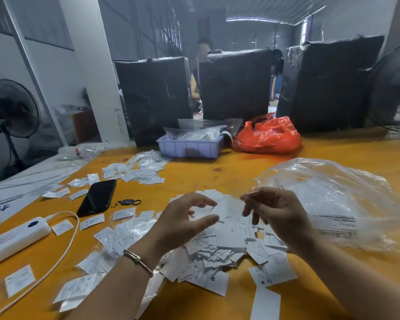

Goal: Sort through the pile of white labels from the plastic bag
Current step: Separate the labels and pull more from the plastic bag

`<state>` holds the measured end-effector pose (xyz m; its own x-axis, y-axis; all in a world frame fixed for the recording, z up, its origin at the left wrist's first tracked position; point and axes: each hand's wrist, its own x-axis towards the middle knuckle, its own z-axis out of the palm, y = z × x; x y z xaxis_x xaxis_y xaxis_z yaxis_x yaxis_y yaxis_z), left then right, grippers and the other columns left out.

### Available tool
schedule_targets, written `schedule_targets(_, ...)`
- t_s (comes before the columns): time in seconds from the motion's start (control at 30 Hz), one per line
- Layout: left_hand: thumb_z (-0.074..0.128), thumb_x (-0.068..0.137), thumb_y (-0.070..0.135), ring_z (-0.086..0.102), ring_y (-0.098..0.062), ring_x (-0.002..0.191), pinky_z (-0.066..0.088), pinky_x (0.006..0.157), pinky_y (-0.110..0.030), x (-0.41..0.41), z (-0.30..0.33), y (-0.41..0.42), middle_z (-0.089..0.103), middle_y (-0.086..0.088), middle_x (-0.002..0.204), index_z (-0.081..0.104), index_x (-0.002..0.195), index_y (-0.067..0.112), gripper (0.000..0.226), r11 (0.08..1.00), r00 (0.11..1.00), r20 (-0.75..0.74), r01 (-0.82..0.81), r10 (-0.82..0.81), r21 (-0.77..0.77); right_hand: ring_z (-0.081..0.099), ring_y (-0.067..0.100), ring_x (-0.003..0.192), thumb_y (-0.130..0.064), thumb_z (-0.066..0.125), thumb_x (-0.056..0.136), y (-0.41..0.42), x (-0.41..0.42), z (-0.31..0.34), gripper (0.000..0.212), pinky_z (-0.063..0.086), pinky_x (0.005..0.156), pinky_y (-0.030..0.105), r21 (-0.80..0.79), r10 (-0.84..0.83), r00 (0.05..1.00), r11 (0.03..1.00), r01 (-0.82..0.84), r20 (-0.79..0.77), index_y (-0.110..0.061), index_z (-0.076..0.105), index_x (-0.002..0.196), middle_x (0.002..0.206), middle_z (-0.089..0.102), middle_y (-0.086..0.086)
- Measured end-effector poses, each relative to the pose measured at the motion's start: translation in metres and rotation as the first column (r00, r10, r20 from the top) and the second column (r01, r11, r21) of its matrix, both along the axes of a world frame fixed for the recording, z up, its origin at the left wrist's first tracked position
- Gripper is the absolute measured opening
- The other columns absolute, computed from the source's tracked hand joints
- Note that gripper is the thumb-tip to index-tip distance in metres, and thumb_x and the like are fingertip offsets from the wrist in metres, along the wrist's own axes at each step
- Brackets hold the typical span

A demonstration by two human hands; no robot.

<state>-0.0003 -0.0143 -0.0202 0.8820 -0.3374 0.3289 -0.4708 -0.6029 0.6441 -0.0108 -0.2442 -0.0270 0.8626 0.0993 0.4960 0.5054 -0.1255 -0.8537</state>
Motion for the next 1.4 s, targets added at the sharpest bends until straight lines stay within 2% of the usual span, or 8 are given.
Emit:
schedule_targets(0.2,0.074,0.08,0.045,0.059,0.006,0.109,0.052,0.087,-0.016,-0.007,0.004,-0.011,0.065,0.018,0.12,0.054,0.133,0.036,0.057,0.99,0.987,-0.111,0.106,-0.116,-0.09,0.061,0.021,0.057,0.009,0.06,0.085,0.009,-0.008,0.0,0.018,0.045,0.051,0.022,-0.002,0.223,0.962,0.974,-0.227,-0.16,-0.005,0.071,0.092,0.071,0.07,0.015)
schedule_targets(0.43,0.077,0.084,0.013,0.072,-0.016,0.081,0.059,0.079,-0.03,-0.008,0.01,-0.011,0.075,-0.003,0.083,0.074,0.089,0.011,0.006,0.959,0.97,-0.145,0.158,-0.195,-0.234,0.062,0.026,0.056,-0.018,0.072,0.078,0.019,-0.008,-0.002,0.025,0.046,0.051,0.027,-0.004,0.208,0.969,0.978,-0.211,-0.136,0.001,0.058,0.086,0.072,0.07,0.015)
schedule_targets(0.5,0.076,0.084,0.01,0.071,-0.016,0.076,0.059,0.076,-0.031,-0.007,0.009,-0.009,0.074,-0.002,0.078,0.073,0.083,0.014,0.005,0.963,0.981,-0.129,0.112,-0.147,-0.247,0.064,0.02,0.063,-0.019,0.074,0.079,0.015,-0.007,-0.001,0.021,0.05,0.054,0.029,-0.154,0.098,0.993,0.982,-0.107,-0.067,-0.006,0.061,0.088,0.076,0.07,0.008)
schedule_targets(0.63,0.072,0.086,0.003,0.073,-0.016,0.075,0.059,0.072,-0.029,-0.002,0.005,-0.004,0.075,-0.001,0.075,0.069,0.082,0.01,0.009,0.953,0.985,-0.17,-0.034,-0.019,-0.302,0.055,-0.001,0.095,-0.04,0.076,0.077,0.001,-0.004,0.002,0.035,0.047,0.078,0.022,-0.706,0.043,0.994,0.707,0.043,0.104,-0.03,0.066,0.108,0.106,0.063,-0.019)
schedule_targets(0.77,0.074,0.083,0.0,0.075,-0.021,0.077,0.059,0.073,-0.03,0.002,0.002,-0.001,0.076,-0.008,0.077,0.064,0.082,0.004,0.011,0.908,0.964,-0.266,-0.095,-0.019,-0.409,0.043,-0.005,0.108,-0.059,0.062,0.08,0.003,0.0,-0.002,0.045,0.041,0.091,0.018,-0.86,0.102,0.993,0.511,-0.005,0.055,-0.036,0.062,0.119,0.117,0.053,-0.026)
schedule_targets(1.07,0.074,0.084,0.005,0.074,-0.018,0.079,0.056,0.075,-0.028,0.002,0.001,-0.002,0.077,-0.005,0.081,0.07,0.1,0.016,0.02,0.898,0.927,-0.375,-0.161,-0.005,-0.41,0.061,0.005,0.084,-0.019,0.065,0.086,0.001,0.001,-0.004,0.008,0.052,0.07,0.029,-0.662,-0.006,0.989,0.743,0.105,0.15,-0.02,0.072,0.083,0.09,0.068,-0.012)
schedule_targets(1.2,0.066,0.092,0.007,0.074,-0.019,0.074,0.052,0.064,-0.021,0.003,-0.002,-0.003,0.077,-0.004,0.077,0.073,0.089,0.014,0.011,0.919,0.944,-0.33,-0.139,0.01,-0.368,0.065,0.01,0.064,-0.011,0.065,0.086,-0.003,0.005,0.003,0.013,0.051,0.054,0.024,-0.288,-0.101,0.987,0.956,0.062,-0.121,-0.019,0.07,0.078,0.072,0.07,0.0)
schedule_targets(1.4,0.066,0.093,0.013,0.074,-0.016,0.073,0.051,0.062,-0.016,0.003,-0.003,-0.003,0.077,-0.001,0.076,0.073,0.085,0.015,0.011,0.93,0.959,-0.283,-0.135,0.036,-0.34,0.068,0.014,0.06,-0.01,0.067,0.086,-0.004,0.006,0.003,0.007,0.052,0.051,0.023,-0.085,-0.009,0.961,0.996,-0.016,-0.276,-0.009,0.073,0.082,0.071,0.073,0.004)
